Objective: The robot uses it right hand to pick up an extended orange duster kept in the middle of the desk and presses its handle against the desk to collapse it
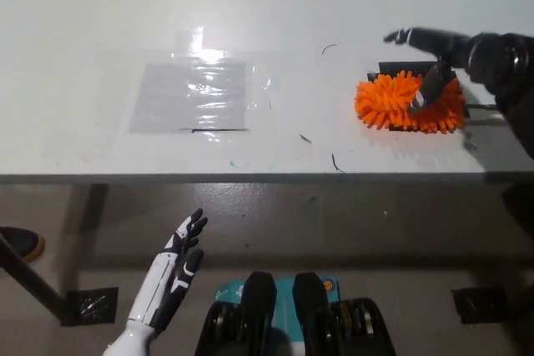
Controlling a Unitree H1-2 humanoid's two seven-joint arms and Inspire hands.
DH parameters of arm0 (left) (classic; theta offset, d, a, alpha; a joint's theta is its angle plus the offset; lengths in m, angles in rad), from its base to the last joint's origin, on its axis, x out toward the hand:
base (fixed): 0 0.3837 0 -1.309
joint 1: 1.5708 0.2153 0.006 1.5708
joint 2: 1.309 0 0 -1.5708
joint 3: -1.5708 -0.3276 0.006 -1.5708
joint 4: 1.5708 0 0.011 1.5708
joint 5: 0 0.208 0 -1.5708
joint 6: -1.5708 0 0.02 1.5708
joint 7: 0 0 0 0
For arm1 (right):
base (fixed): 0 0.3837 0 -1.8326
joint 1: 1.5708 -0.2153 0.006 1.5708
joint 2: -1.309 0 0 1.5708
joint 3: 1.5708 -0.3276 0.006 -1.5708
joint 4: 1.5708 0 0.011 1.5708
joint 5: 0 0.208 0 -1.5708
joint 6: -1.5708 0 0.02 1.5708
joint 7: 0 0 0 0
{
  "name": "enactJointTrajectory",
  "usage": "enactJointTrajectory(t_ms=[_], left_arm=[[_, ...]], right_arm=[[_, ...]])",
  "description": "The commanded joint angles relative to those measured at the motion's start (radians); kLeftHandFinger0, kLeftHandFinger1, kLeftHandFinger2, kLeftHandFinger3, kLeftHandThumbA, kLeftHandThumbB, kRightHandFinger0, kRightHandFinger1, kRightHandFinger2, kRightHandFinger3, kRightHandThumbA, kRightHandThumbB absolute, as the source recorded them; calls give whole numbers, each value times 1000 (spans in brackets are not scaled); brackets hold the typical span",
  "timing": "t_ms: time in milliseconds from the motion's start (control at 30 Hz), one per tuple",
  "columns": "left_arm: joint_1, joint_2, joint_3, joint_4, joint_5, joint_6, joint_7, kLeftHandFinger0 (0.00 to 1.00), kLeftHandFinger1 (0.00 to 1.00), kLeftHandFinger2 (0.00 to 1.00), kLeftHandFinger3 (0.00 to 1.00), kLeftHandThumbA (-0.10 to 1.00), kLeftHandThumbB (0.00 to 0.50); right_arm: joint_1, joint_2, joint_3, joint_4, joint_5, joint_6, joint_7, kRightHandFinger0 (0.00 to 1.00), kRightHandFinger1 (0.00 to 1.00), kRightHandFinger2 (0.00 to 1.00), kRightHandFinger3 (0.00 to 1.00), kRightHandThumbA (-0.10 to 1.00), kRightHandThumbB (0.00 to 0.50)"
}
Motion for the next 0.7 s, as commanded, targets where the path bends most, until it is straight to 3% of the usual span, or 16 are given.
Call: enactJointTrajectory(t_ms=[0,367,433,600,633,667], left_arm=[[-5,9,-1,-28,-1,-42,-5,1000,1000,1000,1000,1000,74],[-3,9,1,-26,-2,-39,-5,1000,1000,1000,1000,1000,82],[1,8,0,-29,5,-44,-1,1000,1000,1000,1000,1000,41],[1,8,-2,-30,1,-42,-5,1000,1000,1000,1000,1000,28],[2,8,-1,-30,-5,-40,-7,1000,1000,1000,1000,1000,29],[2,7,0,-30,-10,-39,-9,1000,1000,1000,1000,1000,30]], right_arm=[[-91,4,-9,47,-22,-47,-2,1000,1000,1000,1000,1000,491],[-120,46,-16,170,-22,-53,19,1000,1000,1000,1000,1000,500],[-124,64,-11,231,-19,-74,31,1000,1000,1000,1000,1000,482],[-127,77,-9,293,-24,-102,14,1000,1000,1000,1000,1000,500],[-126,83,0,316,-34,-114,6,1000,1000,1000,1000,1000,455],[-125,86,8,332,-41,-124,1,1000,1000,1000,1000,1000,447]])
